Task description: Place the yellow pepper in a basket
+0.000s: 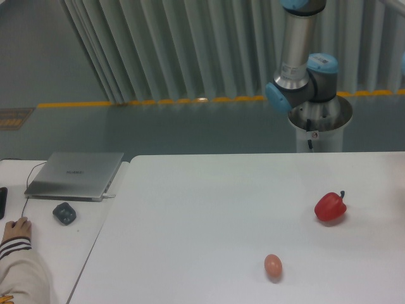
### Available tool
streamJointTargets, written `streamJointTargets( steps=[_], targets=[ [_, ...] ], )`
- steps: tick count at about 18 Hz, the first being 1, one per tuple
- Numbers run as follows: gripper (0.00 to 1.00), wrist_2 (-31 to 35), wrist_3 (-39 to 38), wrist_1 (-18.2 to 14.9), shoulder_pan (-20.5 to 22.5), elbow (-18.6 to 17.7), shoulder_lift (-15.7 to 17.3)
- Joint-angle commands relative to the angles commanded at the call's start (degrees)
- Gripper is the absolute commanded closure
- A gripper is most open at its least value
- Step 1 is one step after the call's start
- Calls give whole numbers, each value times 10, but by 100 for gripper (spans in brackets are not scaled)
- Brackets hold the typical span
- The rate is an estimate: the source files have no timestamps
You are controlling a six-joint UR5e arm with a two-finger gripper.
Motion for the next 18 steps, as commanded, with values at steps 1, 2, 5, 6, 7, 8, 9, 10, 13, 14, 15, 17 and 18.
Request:
streamJointTargets(
  steps=[1, 2, 5, 6, 7, 8, 9, 10, 13, 14, 15, 17, 18],
  targets=[
    [57, -10, 18, 1, 11, 0, -4],
    [57, -19, 40, 1, 22, 2, -9],
    [57, -35, 79, 2, 45, 8, -15],
    [56, -35, 98, 2, 48, 10, -18],
    [54, -35, 123, 3, 55, 13, -22],
    [52, -36, 149, 2, 65, 17, -23],
    [43, -38, 165, 3, 68, 17, -26],
    [36, -38, 172, 3, 69, 17, -26],
    [0, -38, 181, 11, 69, 15, -25],
    [0, -37, 192, 11, 70, 13, -23],
    [0, -37, 206, 12, 70, 10, -21],
    [0, -36, 241, 11, 77, 10, -19],
    [0, -39, 246, 11, 79, 8, -19]
  ],
)
